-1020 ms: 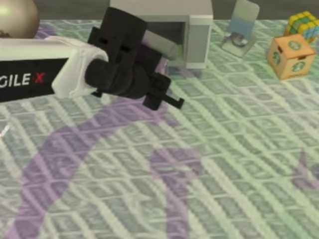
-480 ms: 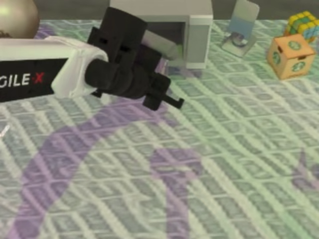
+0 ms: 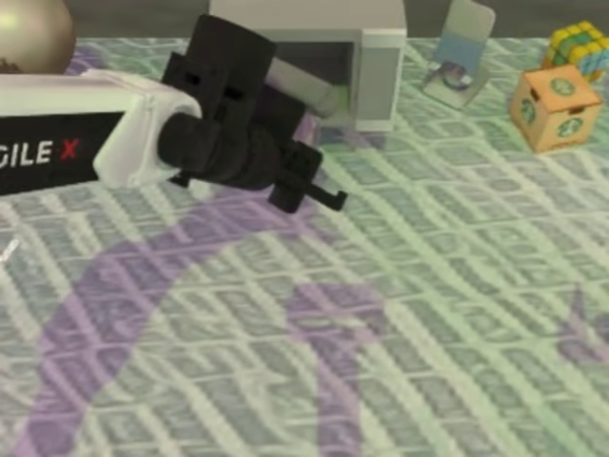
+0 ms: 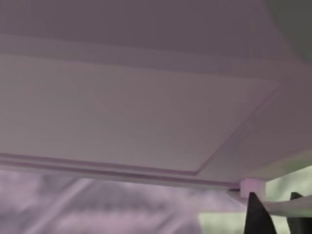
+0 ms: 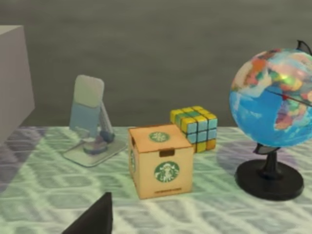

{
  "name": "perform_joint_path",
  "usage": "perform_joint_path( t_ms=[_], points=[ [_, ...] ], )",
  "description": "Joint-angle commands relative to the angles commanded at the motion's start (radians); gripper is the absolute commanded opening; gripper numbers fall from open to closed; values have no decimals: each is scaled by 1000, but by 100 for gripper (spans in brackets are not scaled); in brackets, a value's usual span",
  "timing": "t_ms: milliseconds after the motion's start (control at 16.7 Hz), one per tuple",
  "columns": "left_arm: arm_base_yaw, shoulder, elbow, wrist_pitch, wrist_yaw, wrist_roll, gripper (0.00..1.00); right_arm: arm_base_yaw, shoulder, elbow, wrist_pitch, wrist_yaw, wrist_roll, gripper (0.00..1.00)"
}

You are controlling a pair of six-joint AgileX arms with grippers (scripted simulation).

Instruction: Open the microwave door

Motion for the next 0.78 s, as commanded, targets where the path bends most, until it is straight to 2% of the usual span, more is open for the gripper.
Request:
perform_joint_path(
  t_ms=[240,780],
  points=[
    [23,-16,-16,-1,32,46,0,0,0,0,0,0,0,100],
    [23,-16,-16,-1,32,46,0,0,0,0,0,0,0,100]
  ],
)
